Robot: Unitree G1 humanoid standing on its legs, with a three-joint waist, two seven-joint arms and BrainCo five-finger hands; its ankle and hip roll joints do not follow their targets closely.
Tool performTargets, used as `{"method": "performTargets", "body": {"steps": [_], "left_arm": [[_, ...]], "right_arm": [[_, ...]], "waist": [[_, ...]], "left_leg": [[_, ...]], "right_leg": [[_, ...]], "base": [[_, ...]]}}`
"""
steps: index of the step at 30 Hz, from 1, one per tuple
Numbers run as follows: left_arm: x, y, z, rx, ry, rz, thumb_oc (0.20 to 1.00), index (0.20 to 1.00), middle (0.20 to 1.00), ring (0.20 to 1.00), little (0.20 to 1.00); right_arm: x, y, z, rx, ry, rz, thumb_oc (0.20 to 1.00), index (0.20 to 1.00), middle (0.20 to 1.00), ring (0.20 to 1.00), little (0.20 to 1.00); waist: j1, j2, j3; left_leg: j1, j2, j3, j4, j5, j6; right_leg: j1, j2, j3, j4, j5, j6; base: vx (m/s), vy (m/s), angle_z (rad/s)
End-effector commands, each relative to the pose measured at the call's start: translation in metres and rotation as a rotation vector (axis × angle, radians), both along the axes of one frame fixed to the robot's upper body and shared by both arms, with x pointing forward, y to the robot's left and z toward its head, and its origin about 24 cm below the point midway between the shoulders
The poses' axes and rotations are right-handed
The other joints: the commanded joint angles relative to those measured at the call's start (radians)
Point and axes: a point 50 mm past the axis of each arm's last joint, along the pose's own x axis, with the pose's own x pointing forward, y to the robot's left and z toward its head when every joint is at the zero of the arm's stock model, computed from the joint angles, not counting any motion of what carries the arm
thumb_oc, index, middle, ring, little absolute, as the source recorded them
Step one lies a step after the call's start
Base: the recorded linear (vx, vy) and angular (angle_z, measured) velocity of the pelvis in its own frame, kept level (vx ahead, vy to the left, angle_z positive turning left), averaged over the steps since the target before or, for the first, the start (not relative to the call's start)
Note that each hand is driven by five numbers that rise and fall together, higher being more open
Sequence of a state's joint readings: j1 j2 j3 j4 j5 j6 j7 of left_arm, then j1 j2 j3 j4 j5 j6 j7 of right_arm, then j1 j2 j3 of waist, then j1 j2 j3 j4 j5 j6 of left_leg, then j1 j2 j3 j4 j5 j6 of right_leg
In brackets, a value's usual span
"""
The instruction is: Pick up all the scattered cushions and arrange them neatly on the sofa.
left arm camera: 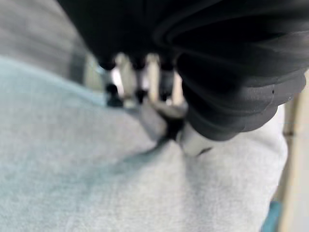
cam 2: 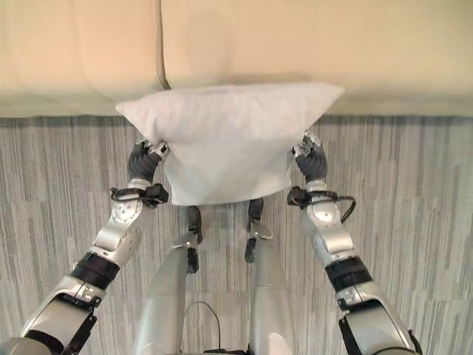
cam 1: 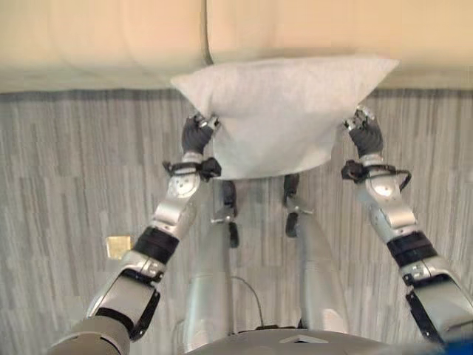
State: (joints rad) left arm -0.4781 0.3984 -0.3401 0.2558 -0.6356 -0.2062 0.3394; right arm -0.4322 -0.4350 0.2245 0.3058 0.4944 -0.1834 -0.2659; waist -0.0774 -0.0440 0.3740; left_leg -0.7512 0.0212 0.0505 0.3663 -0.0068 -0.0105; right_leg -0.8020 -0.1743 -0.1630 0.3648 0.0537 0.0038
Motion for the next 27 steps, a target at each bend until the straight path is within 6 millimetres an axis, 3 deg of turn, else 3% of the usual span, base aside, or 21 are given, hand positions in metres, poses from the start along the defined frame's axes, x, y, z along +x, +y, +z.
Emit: {"method": "performTargets", "body": {"steps": [1,9,15,21,24,25,27], "left_arm": [[-0.018,-0.046,0.020,0.007,-0.178,-0.249,0.200,0.200,0.200,0.200,0.200],[-0.037,-0.039,0.004,-0.005,-0.150,-0.276,0.200,0.200,0.200,0.200,0.200],[-0.049,-0.026,-0.008,-0.015,-0.116,-0.264,0.200,0.200,0.200,0.200,0.200],[-0.054,-0.015,-0.018,-0.007,-0.075,-0.228,0.200,0.200,0.200,0.200,0.200],[-0.058,-0.007,-0.024,-0.006,-0.055,-0.195,0.200,0.200,0.200,0.200,0.200],[-0.059,-0.005,-0.027,-0.007,-0.046,-0.183,0.200,0.200,0.200,0.200,0.200],[-0.061,-0.006,-0.031,-0.015,-0.032,-0.188,0.200,0.200,0.200,0.200,0.200]], "right_arm": [[-0.012,0.038,0.014,-0.022,-0.132,0.224,0.200,0.200,0.200,0.200,0.200],[-0.030,0.045,-0.021,0.018,-0.010,0.288,0.200,0.200,0.200,0.200,0.200],[-0.038,0.041,-0.037,0.024,0.058,0.287,0.200,0.200,0.200,0.200,0.200],[-0.041,0.039,-0.043,0.036,0.079,0.278,0.200,0.200,0.200,0.200,0.200],[-0.042,0.042,-0.048,0.032,0.093,0.282,0.200,0.200,0.200,0.200,0.200],[-0.043,0.041,-0.049,0.020,0.095,0.278,0.200,0.200,0.200,0.200,0.200],[-0.045,0.037,-0.051,0.018,0.105,0.269,0.200,0.200,0.200,0.200,0.200]], "waist": [[0.015,0.028,-0.086],[0.021,0.013,-0.149],[0.033,0.001,-0.224],[0.042,0.001,-0.244],[0.059,0.016,-0.237],[0.062,0.021,-0.235],[0.051,0.024,-0.236]], "left_leg": [[0.198,0.027,-0.050,-0.208,0.087,-0.082],[0.430,0.019,-0.037,-0.310,0.086,-0.082],[0.584,-0.010,-0.009,-0.348,0.041,-0.060],[0.658,-0.033,0.006,-0.363,0.014,-0.026],[0.697,-0.033,0.020,-0.372,0.006,-0.009],[0.710,-0.029,0.025,-0.374,0.002,-0.004],[0.727,-0.031,0.013,-0.385,0.008,-0.004]], "right_leg": [[0.210,-0.004,0.006,-0.107,-0.026,0.115],[0.465,0.000,-0.027,-0.231,0.000,0.137],[0.623,-0.015,-0.020,-0.299,0.027,0.169],[0.650,-0.029,0.010,-0.265,0.056,0.189],[0.634,-0.036,-0.004,-0.169,0.045,0.188],[0.623,-0.028,-0.010,-0.122,0.035,0.187],[0.612,0.036,0.031,-0.123,-0.005,0.172]], "base": [[0.13,0.100,0.15],[0.11,0.079,0.04],[0.13,0.142,-0.03],[0.06,0.133,-0.16],[0.01,0.112,-0.30],[0.03,0.096,-0.33],[0.05,0.051,-0.30]]}}
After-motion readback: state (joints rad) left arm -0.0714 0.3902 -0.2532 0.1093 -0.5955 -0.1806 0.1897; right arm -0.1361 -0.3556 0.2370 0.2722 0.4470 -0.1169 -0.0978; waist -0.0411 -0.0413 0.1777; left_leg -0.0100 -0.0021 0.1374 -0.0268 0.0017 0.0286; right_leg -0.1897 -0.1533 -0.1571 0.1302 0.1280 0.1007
